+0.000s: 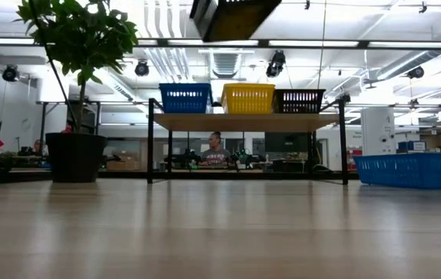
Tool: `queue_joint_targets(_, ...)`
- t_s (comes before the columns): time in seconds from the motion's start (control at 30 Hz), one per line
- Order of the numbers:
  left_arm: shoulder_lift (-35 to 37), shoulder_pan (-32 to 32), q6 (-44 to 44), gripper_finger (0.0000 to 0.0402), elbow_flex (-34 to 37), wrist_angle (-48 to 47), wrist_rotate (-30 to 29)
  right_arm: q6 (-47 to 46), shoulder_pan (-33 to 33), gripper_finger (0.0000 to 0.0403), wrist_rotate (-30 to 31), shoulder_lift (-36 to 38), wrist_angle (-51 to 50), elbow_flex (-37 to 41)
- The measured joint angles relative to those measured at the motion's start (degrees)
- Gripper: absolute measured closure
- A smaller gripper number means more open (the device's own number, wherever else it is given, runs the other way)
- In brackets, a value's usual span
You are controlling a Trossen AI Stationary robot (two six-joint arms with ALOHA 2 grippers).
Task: Stack baskets on shelf by color
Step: Stack the right black bin on top of the other black bin on the shelf
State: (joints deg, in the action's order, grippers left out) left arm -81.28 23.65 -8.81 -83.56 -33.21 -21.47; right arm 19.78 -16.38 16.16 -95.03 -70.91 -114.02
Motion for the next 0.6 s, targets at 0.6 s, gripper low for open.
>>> queue_joint_targets(0.6, 7.8, 0.4, -0.6, 0.0291, 13.1, 14.2, -0.2, 11.8, 27.3, 0.0394, -17.0, 23.7, 14.9, 22.6)
